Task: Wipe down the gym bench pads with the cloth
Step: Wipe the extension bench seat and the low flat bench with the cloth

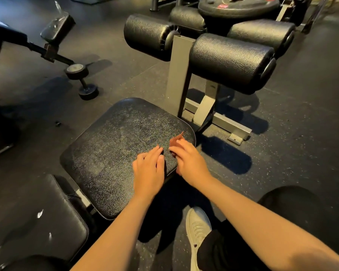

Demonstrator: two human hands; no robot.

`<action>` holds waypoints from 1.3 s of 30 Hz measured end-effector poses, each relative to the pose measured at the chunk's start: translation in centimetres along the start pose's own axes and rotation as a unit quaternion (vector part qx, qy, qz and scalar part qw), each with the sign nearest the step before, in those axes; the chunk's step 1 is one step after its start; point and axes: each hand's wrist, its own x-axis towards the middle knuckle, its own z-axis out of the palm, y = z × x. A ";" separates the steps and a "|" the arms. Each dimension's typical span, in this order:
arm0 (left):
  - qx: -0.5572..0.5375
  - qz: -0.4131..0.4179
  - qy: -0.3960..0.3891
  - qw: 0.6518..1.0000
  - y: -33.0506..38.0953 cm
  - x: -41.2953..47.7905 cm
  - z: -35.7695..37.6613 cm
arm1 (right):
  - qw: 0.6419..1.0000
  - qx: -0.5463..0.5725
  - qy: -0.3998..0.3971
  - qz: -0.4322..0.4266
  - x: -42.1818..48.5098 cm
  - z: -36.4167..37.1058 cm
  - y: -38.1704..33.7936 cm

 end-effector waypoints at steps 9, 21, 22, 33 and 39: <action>-0.009 0.012 0.013 1.000 -2.9 -3.9 -1.7 | 0.999 0.010 -0.003 0.038 -2.1 0.9 -1.8; -0.007 -0.016 0.008 1.000 -4.9 -8.2 -4.0 | 0.992 0.067 -0.098 -0.049 -5.1 2.6 -7.4; 0.001 -0.021 0.011 1.000 -5.0 -8.4 -4.2 | 0.992 0.057 -0.088 -0.064 -4.7 2.0 -6.8; 0.053 -0.050 0.027 0.997 -7.3 -11.3 -5.9 | 0.999 -0.007 -0.029 0.032 -5.8 2.9 -8.0; 0.049 -0.055 0.019 0.997 -7.7 -12.5 -6.7 | 0.998 -0.008 -0.055 -0.034 -7.1 5.2 -11.3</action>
